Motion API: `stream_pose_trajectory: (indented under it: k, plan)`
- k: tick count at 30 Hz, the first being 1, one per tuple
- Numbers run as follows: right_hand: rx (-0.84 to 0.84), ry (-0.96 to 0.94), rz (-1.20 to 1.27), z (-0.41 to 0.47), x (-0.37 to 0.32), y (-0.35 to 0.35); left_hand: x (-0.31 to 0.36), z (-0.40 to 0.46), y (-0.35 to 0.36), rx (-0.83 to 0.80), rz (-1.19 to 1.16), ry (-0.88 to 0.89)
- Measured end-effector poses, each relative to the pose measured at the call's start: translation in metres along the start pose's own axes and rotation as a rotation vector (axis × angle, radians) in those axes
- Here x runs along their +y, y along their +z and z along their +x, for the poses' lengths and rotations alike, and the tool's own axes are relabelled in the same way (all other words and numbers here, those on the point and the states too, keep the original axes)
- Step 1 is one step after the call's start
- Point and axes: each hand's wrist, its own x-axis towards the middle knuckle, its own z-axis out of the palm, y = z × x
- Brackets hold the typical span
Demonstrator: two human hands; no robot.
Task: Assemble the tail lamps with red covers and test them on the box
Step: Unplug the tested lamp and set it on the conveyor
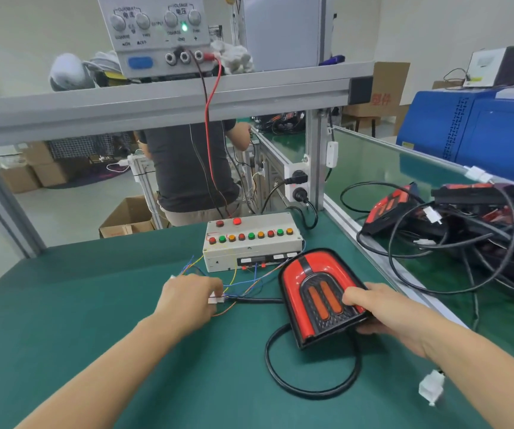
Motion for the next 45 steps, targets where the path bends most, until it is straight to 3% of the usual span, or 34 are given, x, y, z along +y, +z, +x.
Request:
stream_pose_trajectory:
  k: [4,10,17,21,23,28,30,32,35,38,41,45]
  plan:
    - [-0.009,-0.003,-0.012,-0.003,-0.001,0.000,0.017,0.009,-0.004,0.075,0.263,0.158]
    - [-0.011,-0.041,0.009,-0.008,0.001,0.001,0.028,0.003,-0.006,0.284,0.229,0.451]
    - [-0.038,-0.045,-0.040,-0.005,0.003,-0.002,0.023,0.005,0.009,0.284,0.223,0.429]
    - [-0.044,-0.060,-0.020,-0.003,0.007,-0.004,0.034,0.005,0.006,0.348,0.157,0.546]
    - [-0.052,-0.068,0.044,-0.003,0.007,-0.006,0.046,0.005,0.007,0.320,0.171,0.588]
    - [-0.095,-0.062,0.167,-0.009,0.005,-0.014,0.064,0.018,0.003,0.118,0.112,0.395]
    - [-0.086,-0.072,0.252,-0.012,0.006,-0.017,0.067,0.022,-0.004,0.159,-0.104,0.319]
    - [-0.080,-0.092,0.396,-0.016,0.003,-0.019,0.070,0.027,-0.015,0.168,-0.568,0.247]
    - [-0.111,-0.176,0.599,-0.022,-0.007,-0.022,0.076,0.029,-0.041,0.048,-1.269,0.177]
    - [-0.172,-0.310,0.674,-0.024,-0.023,-0.026,0.083,0.028,-0.059,-0.008,-1.632,0.094]
    - [-0.265,-0.406,0.730,-0.027,-0.036,-0.028,0.085,0.028,-0.072,0.041,-1.674,0.130]
    - [-0.323,-0.454,0.834,-0.029,-0.042,-0.024,0.090,0.028,-0.081,0.325,-1.300,0.289]
